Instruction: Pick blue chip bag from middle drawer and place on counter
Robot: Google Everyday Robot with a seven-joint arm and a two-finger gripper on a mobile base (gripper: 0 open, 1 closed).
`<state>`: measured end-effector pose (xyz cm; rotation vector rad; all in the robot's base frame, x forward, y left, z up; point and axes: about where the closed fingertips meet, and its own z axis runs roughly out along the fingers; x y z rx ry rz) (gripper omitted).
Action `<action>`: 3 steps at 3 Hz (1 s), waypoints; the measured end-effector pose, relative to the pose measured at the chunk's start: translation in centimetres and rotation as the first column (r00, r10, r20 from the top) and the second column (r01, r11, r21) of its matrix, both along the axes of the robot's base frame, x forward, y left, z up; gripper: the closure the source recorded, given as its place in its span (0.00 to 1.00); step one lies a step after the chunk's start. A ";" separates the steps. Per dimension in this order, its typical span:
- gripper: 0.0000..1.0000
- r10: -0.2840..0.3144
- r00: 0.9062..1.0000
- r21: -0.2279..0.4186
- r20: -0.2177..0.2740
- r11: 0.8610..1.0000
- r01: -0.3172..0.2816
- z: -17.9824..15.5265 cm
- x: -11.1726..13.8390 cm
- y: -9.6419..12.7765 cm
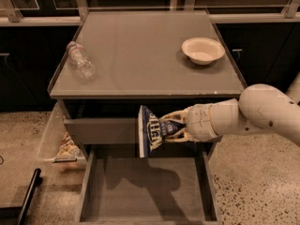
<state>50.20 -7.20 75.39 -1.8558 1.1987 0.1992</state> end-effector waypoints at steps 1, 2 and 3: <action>1.00 0.026 0.998 -0.005 0.055 1.000 -0.025 3.2 0.7 0.8; 1.00 0.073 0.989 -0.027 0.127 0.997 -0.070 8.2 1.5 2.3; 1.00 0.135 0.975 -0.042 0.174 0.991 -0.130 12.7 1.7 4.1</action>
Offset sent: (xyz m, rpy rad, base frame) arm 0.0261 0.0376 0.1457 -0.0459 -0.2245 0.1205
